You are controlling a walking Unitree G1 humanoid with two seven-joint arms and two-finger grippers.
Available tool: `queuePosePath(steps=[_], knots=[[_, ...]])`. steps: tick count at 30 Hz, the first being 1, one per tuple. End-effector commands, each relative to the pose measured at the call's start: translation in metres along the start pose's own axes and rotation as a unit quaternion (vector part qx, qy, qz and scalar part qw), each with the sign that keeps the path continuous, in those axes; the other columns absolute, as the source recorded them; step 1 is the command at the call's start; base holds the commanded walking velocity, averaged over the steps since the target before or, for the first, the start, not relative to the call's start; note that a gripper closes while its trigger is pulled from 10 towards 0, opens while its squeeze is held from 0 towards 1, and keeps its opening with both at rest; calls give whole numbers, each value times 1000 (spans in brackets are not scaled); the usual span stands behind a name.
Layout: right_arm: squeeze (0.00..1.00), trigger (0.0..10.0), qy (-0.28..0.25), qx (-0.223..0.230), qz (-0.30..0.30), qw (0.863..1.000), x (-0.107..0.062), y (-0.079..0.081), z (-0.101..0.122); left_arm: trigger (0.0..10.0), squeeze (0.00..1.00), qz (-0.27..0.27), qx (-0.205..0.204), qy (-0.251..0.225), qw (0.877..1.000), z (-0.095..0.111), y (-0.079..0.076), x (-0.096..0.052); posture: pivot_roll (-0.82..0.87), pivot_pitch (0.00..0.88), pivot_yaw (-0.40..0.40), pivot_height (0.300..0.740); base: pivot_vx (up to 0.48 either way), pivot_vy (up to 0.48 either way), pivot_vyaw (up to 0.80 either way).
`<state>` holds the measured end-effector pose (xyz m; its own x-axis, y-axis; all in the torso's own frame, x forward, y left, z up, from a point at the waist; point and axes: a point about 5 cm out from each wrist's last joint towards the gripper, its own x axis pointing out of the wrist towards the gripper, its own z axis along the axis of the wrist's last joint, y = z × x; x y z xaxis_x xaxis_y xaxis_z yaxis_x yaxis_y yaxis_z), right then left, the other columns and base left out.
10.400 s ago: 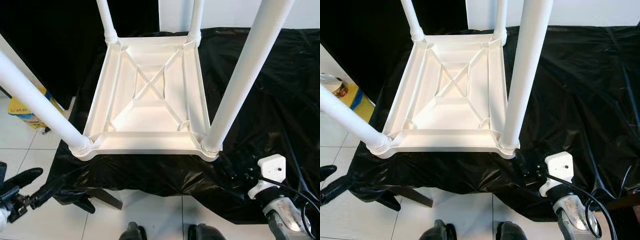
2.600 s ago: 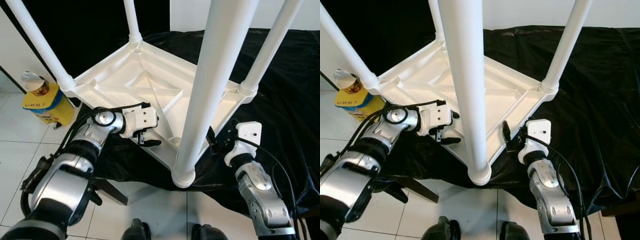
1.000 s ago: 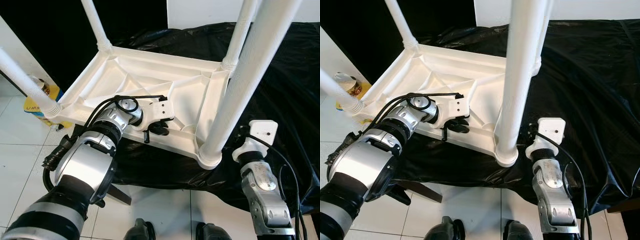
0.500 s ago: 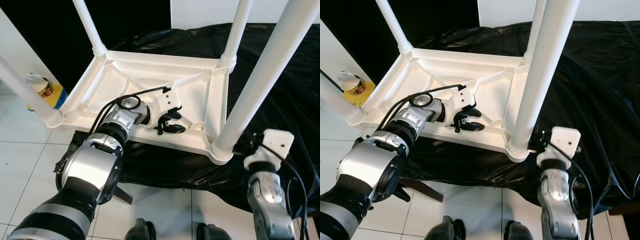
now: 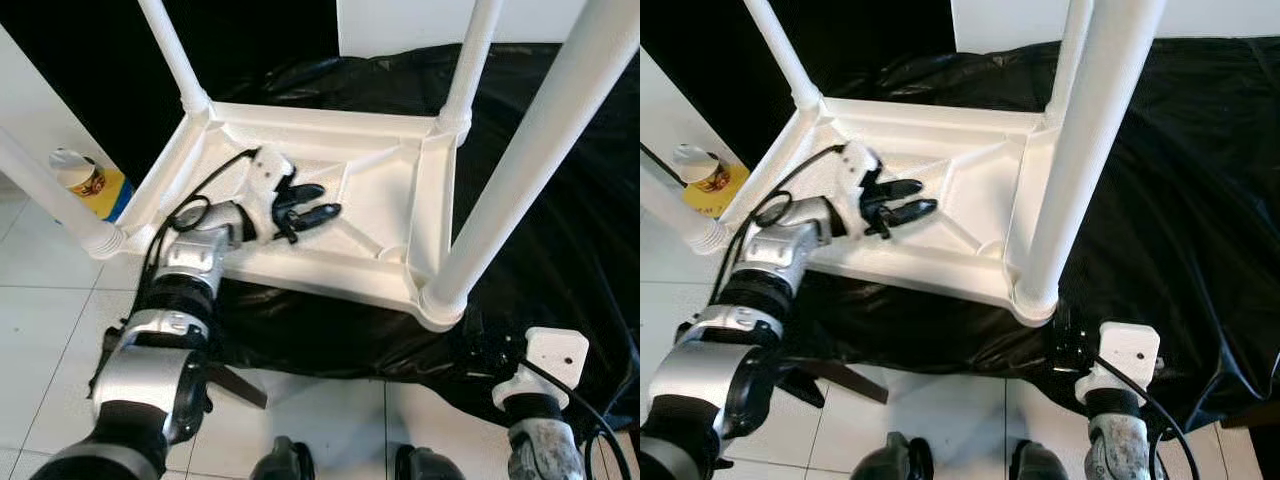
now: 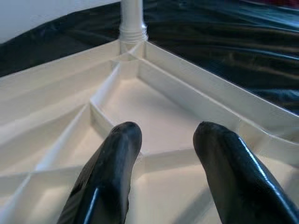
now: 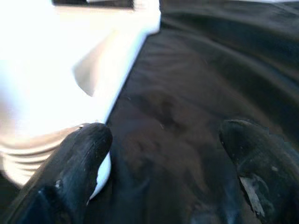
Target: Building children table
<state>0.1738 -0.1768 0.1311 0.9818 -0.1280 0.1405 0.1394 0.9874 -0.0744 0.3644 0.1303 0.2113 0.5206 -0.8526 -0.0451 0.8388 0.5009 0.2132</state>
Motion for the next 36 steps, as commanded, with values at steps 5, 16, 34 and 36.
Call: queuePosePath(steps=[5, 16, 34, 36], knots=[[0, 10000, 4, -11, 84, 996, -18, 0, 4, 10000, 0, 22, -5, -19, 1000, 8, -5, -56, -10, 160, 117, 740, 0, 0, 0], [0, 10000, 7, -11, 187, 982, -21, -4, 12, 10000, 0, 52, -49, -33, 997, 26, -21, -119, 4, 167, 103, 740, 0, 0, 0], [0, 10000, -49, 21, 254, 966, 39, 28, 23, 10000, 0, -28, -119, -10, 992, 21, -88, -130, 27, 168, 79, 740, 0, 0, 0], [0, 10000, -56, 22, 254, 965, 46, 32, 24, 10000, 0, 6, -121, -9, 993, 18, -83, -131, 26, 165, 79, 740, 0, 0, 0]])
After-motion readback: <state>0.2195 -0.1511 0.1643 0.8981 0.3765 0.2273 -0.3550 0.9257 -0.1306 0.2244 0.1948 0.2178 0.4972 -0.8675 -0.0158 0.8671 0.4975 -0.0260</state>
